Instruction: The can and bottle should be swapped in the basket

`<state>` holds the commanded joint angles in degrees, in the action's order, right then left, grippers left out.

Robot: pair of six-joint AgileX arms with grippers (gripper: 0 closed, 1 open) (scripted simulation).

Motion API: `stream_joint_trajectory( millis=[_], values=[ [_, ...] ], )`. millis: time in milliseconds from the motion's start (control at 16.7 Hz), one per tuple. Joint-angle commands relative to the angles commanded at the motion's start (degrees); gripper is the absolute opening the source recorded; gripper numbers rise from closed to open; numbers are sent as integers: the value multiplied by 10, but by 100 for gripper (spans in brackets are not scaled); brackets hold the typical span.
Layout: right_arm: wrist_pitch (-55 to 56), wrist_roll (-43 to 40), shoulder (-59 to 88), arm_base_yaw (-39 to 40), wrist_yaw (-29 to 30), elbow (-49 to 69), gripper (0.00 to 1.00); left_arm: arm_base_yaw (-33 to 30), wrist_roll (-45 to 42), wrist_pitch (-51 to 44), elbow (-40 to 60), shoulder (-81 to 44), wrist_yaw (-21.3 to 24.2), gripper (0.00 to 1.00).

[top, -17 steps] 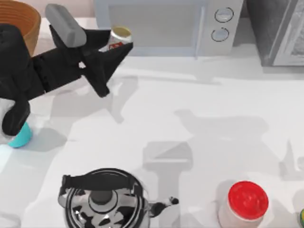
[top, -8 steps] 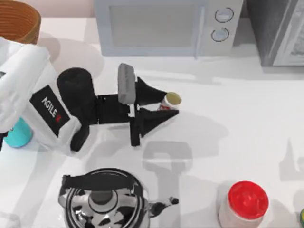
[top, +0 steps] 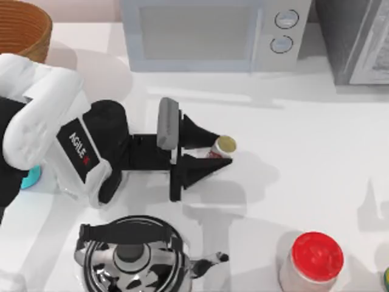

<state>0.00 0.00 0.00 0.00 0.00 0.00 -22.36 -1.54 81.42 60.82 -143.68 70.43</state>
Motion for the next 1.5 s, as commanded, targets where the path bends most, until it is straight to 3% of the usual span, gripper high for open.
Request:
stream_joint_trajectory(
  millis=[60, 840, 1500],
  values=[
    [0, 0, 0, 0, 0, 0, 100, 0, 0, 0, 0, 0, 0, 0],
    [0, 0, 0, 0, 0, 0, 100, 0, 0, 0, 0, 0, 0, 98],
    [0, 0, 0, 0, 0, 0, 100, 4, 0, -4, -3, 6, -4, 100]
  ],
)
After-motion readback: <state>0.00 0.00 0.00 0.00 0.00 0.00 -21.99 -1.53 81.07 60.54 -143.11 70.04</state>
